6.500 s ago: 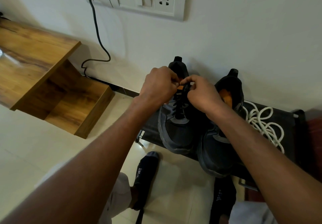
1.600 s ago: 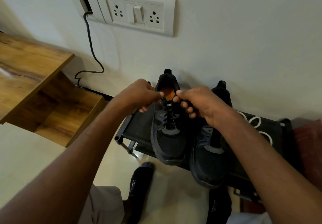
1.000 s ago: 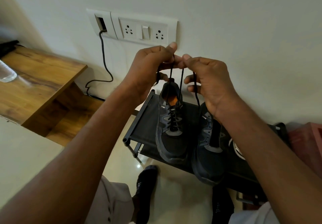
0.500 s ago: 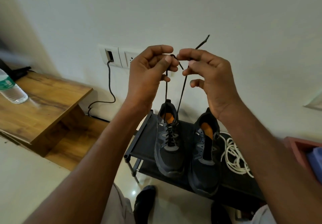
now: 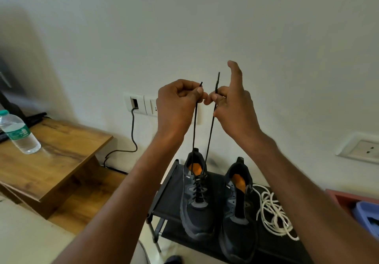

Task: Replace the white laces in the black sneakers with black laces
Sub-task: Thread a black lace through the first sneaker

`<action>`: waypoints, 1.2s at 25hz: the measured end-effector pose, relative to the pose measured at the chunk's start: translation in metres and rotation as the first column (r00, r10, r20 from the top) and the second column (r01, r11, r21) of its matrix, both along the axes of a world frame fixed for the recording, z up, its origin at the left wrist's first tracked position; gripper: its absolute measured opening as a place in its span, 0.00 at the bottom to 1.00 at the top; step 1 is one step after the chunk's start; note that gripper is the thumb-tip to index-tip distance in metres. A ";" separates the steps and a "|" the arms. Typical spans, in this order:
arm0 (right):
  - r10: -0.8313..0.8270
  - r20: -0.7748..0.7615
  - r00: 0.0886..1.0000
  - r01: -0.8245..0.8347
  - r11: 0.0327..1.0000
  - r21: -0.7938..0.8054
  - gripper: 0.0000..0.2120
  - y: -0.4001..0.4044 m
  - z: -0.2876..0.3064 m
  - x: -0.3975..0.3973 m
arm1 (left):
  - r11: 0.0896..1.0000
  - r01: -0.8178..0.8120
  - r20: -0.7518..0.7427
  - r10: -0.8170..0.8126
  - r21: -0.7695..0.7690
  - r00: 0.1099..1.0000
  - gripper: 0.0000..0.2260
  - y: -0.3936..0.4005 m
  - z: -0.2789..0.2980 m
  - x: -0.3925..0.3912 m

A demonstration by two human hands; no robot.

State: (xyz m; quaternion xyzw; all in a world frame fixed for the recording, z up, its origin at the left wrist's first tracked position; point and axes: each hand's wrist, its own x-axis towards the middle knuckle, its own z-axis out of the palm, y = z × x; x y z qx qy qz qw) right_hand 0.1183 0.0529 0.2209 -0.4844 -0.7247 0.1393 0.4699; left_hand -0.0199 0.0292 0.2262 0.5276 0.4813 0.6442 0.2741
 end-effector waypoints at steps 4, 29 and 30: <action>0.005 0.141 0.990 -0.007 1.000 0.015 0.35 0.004 0.017 -0.003 | 0.996 -0.027 0.083 0.035 -0.091 0.996 0.03 0.000 0.014 0.006; 0.071 0.515 0.854 0.166 0.902 -0.399 0.07 -0.005 -0.193 0.039 | 0.809 -0.243 -0.753 -0.327 -0.535 0.571 0.09 0.000 -0.196 -0.071; 0.091 0.562 0.822 0.171 0.902 -0.396 0.09 -0.003 -0.196 0.037 | 0.766 -0.277 -0.767 -0.399 -0.580 0.502 0.09 0.002 -0.204 -0.070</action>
